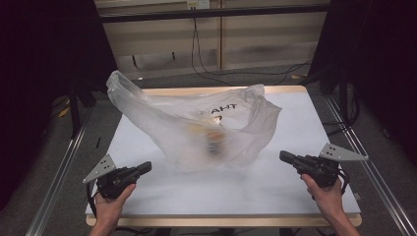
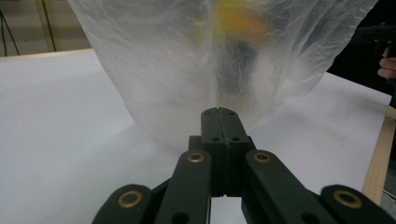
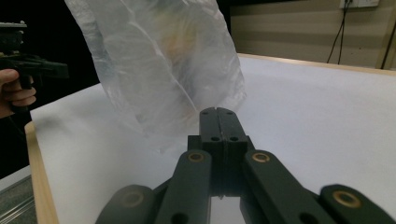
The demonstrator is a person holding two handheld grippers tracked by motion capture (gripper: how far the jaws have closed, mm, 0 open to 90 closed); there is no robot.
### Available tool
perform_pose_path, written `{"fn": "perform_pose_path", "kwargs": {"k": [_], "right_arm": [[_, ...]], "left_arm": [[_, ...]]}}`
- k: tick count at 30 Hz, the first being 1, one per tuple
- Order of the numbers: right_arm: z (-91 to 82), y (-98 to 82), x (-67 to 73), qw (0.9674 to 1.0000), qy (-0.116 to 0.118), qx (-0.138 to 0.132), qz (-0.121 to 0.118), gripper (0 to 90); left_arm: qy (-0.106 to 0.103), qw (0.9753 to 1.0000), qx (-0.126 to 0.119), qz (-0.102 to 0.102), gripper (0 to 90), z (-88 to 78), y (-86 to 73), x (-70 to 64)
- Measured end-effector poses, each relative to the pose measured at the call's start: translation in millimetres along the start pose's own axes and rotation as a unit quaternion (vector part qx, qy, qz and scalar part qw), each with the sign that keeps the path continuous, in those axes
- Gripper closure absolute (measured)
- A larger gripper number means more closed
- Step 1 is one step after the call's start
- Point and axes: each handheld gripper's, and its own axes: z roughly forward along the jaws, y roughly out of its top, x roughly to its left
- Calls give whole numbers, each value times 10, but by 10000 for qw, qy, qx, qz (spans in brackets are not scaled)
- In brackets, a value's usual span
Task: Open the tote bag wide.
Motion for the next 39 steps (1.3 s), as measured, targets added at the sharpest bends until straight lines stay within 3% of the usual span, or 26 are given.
{"fn": "perform_pose_path", "kwargs": {"k": [1, 2, 3, 11, 13, 15, 20, 23, 26, 31, 34, 39], "right_arm": [[0, 0, 0, 10000, 0, 0, 0, 900], [4, 27, 4, 10000, 20, -32, -24, 900], [5, 60, 10, 10000, 50, -56, -6, 900], [182, 301, 42, 9994, 300, -129, -81, 900], [218, 365, 53, 9992, 360, -168, -70, 900], [222, 422, 63, 9989, 398, -223, -82, 900], [202, 654, 76, 9980, 478, -397, -121, 900], [208, 718, 78, 9975, 532, -464, -97, 900], [238, 858, 108, 9964, 611, -575, -144, 900], [259, 1085, 158, 9949, 699, -683, -234, 900], [267, 1207, 173, 9940, 729, -765, -296, 900], [303, 1311, 169, 9923, 819, -880, -295, 900]], "left_arm": [[-136, 9999, -46, -55, 900, -5, 9, 9], [43, 10000, -23, -2, 900, -10, 26, 5], [57, 10000, 9, 19, 900, -8, 42, 12], [52, 9999, 3, 88, 900, 106, 233, 51], [30, 9999, -113, 62, 900, 162, 323, 77], [68, 9998, -99, 167, 900, 189, 408, 82], [-124, 9989, -325, 304, 900, 267, 620, -17], [-85, 9986, -308, 430, 900, 287, 665, -41], [-214, 9973, -524, 460, 900, 310, 782, -76], [-369, 9954, -685, 561, 900, 341, 985, -148], [-395, 9936, -787, 714, 900, 375, 1127, -222], [-614, 9907, -937, 767, 900, 487, 1269, -331]]}}
